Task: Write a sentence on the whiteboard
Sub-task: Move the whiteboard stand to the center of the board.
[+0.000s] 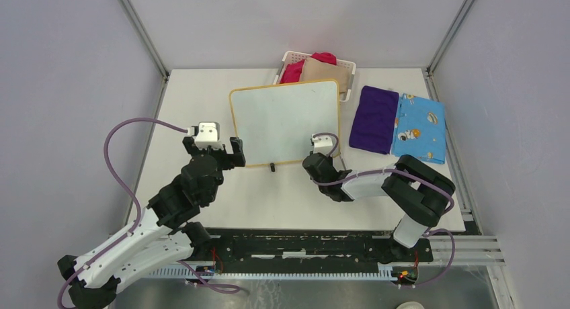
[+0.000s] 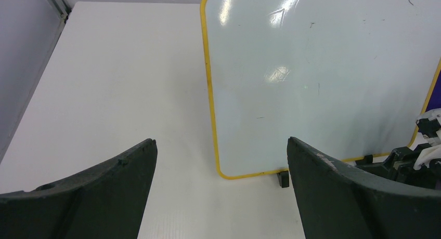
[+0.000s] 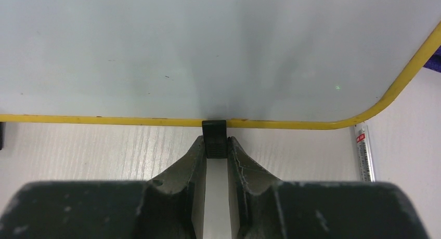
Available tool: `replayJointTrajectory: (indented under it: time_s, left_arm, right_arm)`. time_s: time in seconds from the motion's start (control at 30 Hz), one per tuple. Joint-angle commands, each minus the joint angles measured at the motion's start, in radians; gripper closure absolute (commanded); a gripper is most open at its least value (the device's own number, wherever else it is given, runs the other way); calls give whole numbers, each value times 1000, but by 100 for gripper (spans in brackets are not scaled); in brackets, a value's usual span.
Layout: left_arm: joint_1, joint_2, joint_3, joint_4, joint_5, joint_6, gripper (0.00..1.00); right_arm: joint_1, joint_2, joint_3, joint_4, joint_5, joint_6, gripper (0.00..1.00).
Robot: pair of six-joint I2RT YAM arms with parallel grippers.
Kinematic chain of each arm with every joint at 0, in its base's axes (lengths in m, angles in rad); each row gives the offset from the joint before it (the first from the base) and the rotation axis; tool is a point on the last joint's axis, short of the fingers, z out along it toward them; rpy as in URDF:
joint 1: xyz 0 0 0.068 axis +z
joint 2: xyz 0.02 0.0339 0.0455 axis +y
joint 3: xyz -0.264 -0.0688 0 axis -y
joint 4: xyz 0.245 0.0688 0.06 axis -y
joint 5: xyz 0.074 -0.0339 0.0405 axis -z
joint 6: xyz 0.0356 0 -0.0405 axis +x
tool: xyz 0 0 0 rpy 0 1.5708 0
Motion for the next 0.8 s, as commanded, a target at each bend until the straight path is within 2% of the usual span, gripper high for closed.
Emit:
replayJointTrajectory:
  time_s: [0.0,0.07,0.23,0.5,0.6,0.77]
  left_arm:
    - [-1,-7,25,20,9,7,1]
    - [-1,-9,26,20,10,6,1]
    - [-1,-12,25,18,12,5,1]
    - [0,-27,25,20,12,5,0]
    - [-1,-31,25,20,13,3,0]
    - [-1,-29,23,32,16,-18,0]
  right_arm:
    - [14,51,2,-139,-99,22,100]
    - [18,47,2,-149,-94,16,96]
    - [18,-8,-46,-132,-102,14,72]
    - [18,-199,-102,-186,-143,-3,49]
    - [18,-308,-137,-232,-158,-33,44]
    - [-3,-516,-215,-301,-79,-109,42]
